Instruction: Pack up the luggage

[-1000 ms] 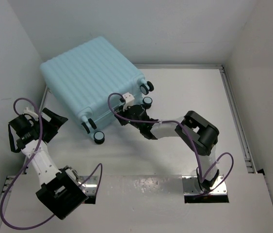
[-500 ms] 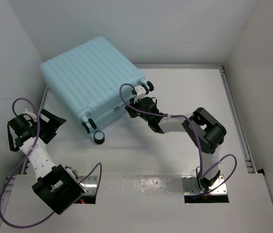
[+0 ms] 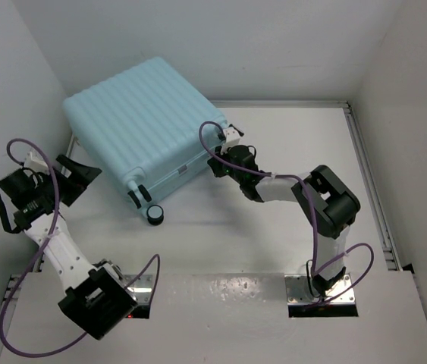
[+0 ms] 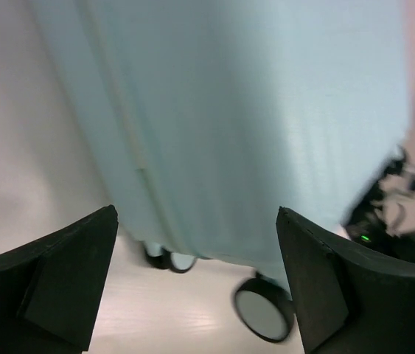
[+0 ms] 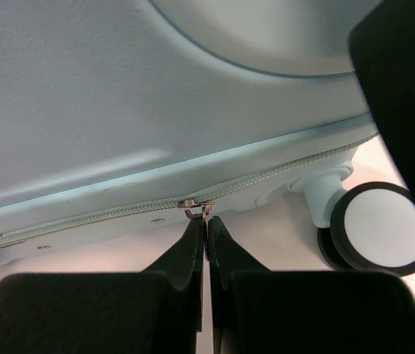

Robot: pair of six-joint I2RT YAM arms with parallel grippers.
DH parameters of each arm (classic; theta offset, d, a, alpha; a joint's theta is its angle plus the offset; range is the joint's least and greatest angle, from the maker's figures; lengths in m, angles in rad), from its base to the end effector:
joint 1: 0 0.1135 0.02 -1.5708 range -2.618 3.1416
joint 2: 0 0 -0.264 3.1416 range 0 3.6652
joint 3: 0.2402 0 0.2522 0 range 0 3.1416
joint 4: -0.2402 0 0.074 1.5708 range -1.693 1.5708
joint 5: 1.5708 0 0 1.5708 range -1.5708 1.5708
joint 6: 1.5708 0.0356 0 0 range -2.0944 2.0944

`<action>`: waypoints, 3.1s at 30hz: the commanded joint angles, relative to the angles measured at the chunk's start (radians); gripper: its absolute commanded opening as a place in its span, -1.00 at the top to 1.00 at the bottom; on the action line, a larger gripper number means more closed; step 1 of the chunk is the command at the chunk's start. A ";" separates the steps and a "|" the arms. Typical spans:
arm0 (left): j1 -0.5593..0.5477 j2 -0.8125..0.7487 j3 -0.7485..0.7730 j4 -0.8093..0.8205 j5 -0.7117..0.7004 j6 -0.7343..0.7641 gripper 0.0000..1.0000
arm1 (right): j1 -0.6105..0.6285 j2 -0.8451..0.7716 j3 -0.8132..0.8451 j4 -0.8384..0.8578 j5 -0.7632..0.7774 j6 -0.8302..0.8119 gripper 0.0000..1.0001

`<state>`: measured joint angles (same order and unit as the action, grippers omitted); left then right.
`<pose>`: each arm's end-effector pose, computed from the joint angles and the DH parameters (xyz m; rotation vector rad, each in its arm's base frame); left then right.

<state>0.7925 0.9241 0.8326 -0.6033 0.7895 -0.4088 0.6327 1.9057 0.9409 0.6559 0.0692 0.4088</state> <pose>0.1489 0.1150 0.2981 -0.8352 1.9325 -0.6605 0.3240 0.2345 0.1624 -0.1671 1.9237 0.6437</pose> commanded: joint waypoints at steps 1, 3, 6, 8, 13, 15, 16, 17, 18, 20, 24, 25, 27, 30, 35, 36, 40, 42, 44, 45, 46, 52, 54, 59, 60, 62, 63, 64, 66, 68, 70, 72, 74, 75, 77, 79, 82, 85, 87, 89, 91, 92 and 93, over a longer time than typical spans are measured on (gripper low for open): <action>-0.016 -0.033 0.098 -0.042 0.207 -0.014 -0.83 | -0.048 -0.042 -0.004 -0.050 0.095 -0.022 1.00; -0.045 -0.042 0.108 -0.087 0.241 -0.045 -0.83 | -0.045 -0.031 0.010 -0.047 0.092 -0.031 1.00; -0.130 -0.083 0.108 -0.105 0.277 -0.108 -0.83 | -0.039 -0.017 0.027 -0.044 0.084 -0.037 1.00; -0.193 -0.125 0.082 -0.115 0.263 -0.175 -0.83 | -0.034 -0.011 0.032 -0.042 0.077 -0.042 1.00; -0.260 -0.156 0.086 -0.251 0.226 -0.157 -0.83 | -0.025 -0.013 0.015 -0.032 0.064 -0.045 1.00; -0.269 -0.168 0.086 -0.326 0.226 -0.118 -0.86 | -0.022 -0.017 0.007 -0.032 0.063 -0.051 1.00; -0.279 -0.168 0.086 -0.345 0.226 -0.105 -0.86 | -0.019 -0.014 0.004 -0.030 0.060 -0.050 1.00; -0.279 -0.168 0.086 -0.378 0.217 -0.093 -0.89 | -0.019 -0.019 0.003 -0.029 0.058 -0.053 1.00; -0.294 -0.179 0.086 -0.392 0.205 -0.084 -0.89 | -0.018 -0.020 -0.001 -0.026 0.055 -0.054 1.00; -0.305 -0.179 0.076 -0.418 0.177 -0.056 -0.89 | -0.015 -0.017 -0.001 -0.021 0.053 -0.053 1.00; -0.305 -0.179 0.007 -0.406 0.154 -0.056 -0.89 | -0.016 -0.016 0.003 -0.007 0.049 -0.053 1.00; -0.305 -0.179 -0.007 -0.395 0.145 -0.067 -0.89 | -0.016 -0.014 -0.001 -0.004 0.046 -0.051 1.00; -0.305 -0.169 -0.050 -0.342 0.132 -0.090 -0.86 | -0.015 -0.011 -0.001 0.002 0.040 -0.053 1.00; -0.305 -0.146 -0.073 -0.261 0.123 -0.143 -0.84 | -0.016 -0.007 -0.001 0.007 0.040 -0.051 1.00; -0.305 -0.114 -0.073 -0.172 0.123 -0.212 -0.79 | -0.014 0.001 0.002 -0.001 0.027 -0.057 1.00; -0.305 -0.101 -0.061 -0.150 0.123 -0.228 -0.79 | -0.018 0.001 0.009 -0.002 0.024 -0.056 1.00; -0.343 -0.058 -0.024 -0.028 0.113 -0.312 -0.79 | -0.011 0.016 0.021 -0.012 0.021 -0.061 1.00; -0.387 -0.025 0.000 -0.004 0.091 -0.350 -0.79 | -0.013 0.024 0.032 -0.013 0.020 -0.059 1.00; -0.421 -0.005 0.010 0.029 0.091 -0.384 -0.79 | -0.005 0.033 0.041 -0.019 0.018 -0.059 1.00; -0.461 0.004 0.034 0.040 0.074 -0.395 -0.79 | -0.004 0.036 0.047 -0.021 0.018 -0.061 1.00; -0.482 0.024 0.043 0.049 0.062 -0.406 -0.79 | -0.005 0.042 0.052 -0.022 0.017 -0.057 1.00; -0.634 0.079 0.076 0.143 0.010 -0.469 -0.76 | 0.007 0.050 0.064 -0.022 0.026 -0.062 1.00; -0.673 0.104 0.085 0.158 -0.022 -0.479 -0.68 | 0.007 0.052 0.067 -0.022 0.026 -0.061 1.00; -0.707 0.157 0.095 0.168 -0.093 -0.490 -0.24 | 0.001 0.049 0.059 -0.021 0.035 -0.064 1.00; -0.707 0.174 0.105 0.156 -0.114 -0.490 -0.14 | 0.004 0.046 0.056 -0.018 0.031 -0.064 1.00; -0.707 0.206 0.132 0.099 -0.193 -0.479 0.13 | -0.002 0.038 0.050 -0.018 0.029 -0.064 1.00; -0.707 0.217 0.132 0.076 -0.217 -0.467 0.24 | -0.007 0.041 0.047 -0.015 0.027 -0.064 1.00; -0.698 0.226 0.160 0.048 -0.277 -0.453 0.32 | -0.011 0.039 0.045 -0.016 0.030 -0.067 1.00; -0.675 0.239 0.160 0.031 -0.292 -0.441 0.47 | -0.016 0.032 0.038 -0.015 0.029 -0.067 1.00; -0.644 0.239 0.172 0.019 -0.335 -0.430 0.64 | -0.036 0.024 0.030 -0.016 0.027 -0.067 1.00; -0.635 0.249 0.181 -0.007 -0.363 -0.430 0.76 | -0.051 0.015 0.022 -0.021 0.032 -0.061 1.00; -0.621 0.249 0.181 0.002 -0.372 -0.430 0.72 | -0.073 0.013 0.015 -0.035 0.034 -0.054 1.00; -0.639 0.249 0.191 0.011 -0.345 -0.430 0.20 | -0.093 0.007 0.004 -0.035 0.024 -0.051 1.00; -0.656 0.234 0.191 0.022 -0.358 -0.430 0.00 | -0.096 0.004 0.003 -0.036 0.021 -0.054 1.00; -0.723 0.187 0.220 0.040 -0.413 -0.394 -0.42 | -0.105 0.001 -0.005 -0.035 0.012 -0.047 1.00; -0.763 0.151 0.244 0.050 -0.450 -0.345 -0.50 | -0.108 -0.002 -0.008 -0.035 0.011 -0.044 1.00; -0.788 0.058 0.337 0.040 -0.507 -0.121 -0.70 | -0.114 -0.011 -0.014 -0.027 -0.006 -0.048 1.00; -0.788 0.032 0.419 -0.021 -0.528 0.086 -0.74 | -0.117 -0.031 -0.036 -0.022 -0.016 -0.051 1.00; -0.788 -0.010 0.479 -0.039 -0.529 0.212 -0.74 | -0.116 -0.051 -0.043 -0.021 -0.023 -0.057 1.00; -0.788 -0.019 0.499 -0.102 -0.302 0.526 -0.74 | -0.122 -0.060 -0.063 -0.018 -0.038 -0.059 1.00; -0.788 -0.001 0.542 -0.329 -0.090 0.985 -0.63 | -0.128 -0.069 -0.074 -0.018 -0.046 -0.067 1.00; -0.797 0.011 0.581 -0.460 0.039 1.183 -0.56 | -0.131 -0.071 -0.077 -0.019 -0.054 -0.067 1.00; -0.797 0.027 0.582 -0.574 0.065 1.349 -0.56 | -0.133 -0.077 -0.085 -0.016 -0.061 -0.074 1.00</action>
<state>0.0040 0.9222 1.3842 -0.8345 0.5678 0.2295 0.5354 1.8736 0.9043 0.7048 -0.0086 0.3614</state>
